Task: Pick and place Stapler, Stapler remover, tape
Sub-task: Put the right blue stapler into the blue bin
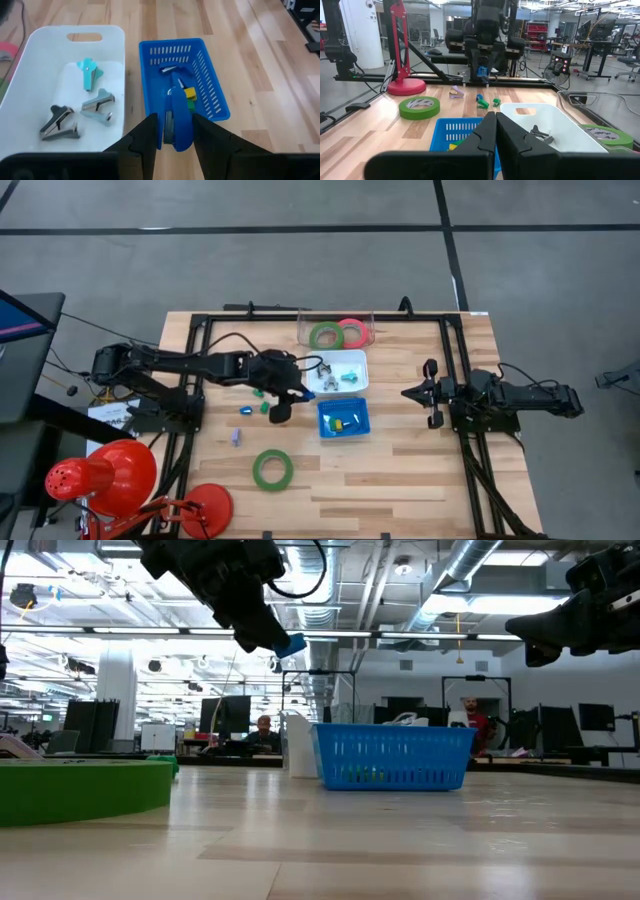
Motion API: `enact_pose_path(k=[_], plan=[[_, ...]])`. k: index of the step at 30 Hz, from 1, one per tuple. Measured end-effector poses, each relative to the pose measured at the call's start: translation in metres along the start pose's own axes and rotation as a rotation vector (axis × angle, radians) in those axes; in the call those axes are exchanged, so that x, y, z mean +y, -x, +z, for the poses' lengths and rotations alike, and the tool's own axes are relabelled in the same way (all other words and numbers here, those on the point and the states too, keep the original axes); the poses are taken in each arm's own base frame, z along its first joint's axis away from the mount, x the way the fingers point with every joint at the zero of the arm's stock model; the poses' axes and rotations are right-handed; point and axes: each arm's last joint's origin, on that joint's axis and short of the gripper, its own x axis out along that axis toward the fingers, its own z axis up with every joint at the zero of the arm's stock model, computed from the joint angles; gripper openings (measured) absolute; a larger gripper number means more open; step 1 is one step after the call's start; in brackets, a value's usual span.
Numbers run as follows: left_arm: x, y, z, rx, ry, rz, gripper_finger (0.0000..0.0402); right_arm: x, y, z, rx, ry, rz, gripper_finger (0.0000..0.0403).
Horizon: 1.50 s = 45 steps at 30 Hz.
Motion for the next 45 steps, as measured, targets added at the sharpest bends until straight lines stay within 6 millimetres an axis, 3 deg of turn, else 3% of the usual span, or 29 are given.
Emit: enact_pose_path(k=[5, 14, 18, 38, 45], plan=[[-0.008, 0.000, 0.005, -0.025, -0.019, -0.020, 0.0110, 0.000, 0.000, 0.000, 0.000, 0.000, 0.000, 0.0001], [-0.019, 0.011, 0.035, -0.119, -0.048, -0.046, 0.0110, 0.000, 0.000, 0.000, 0.000, 0.000, 0.000, 0.0001], [-0.023, 0.006, 0.040, -0.118, -0.058, -0.059, 0.0110, 0.000, 0.000, 0.000, -0.001, 0.000, 0.000, 0.0001], [-0.025, -0.080, 0.013, -0.004, -0.061, -0.075, 0.0110, 0.000, 0.000, 0.000, 0.000, 0.000, 0.000, 0.0001], [-0.023, -0.091, 0.009, -0.014, -0.061, -0.074, 0.0112, 0.000, 0.000, 0.000, 0.000, 0.000, 0.000, 0.0001]])
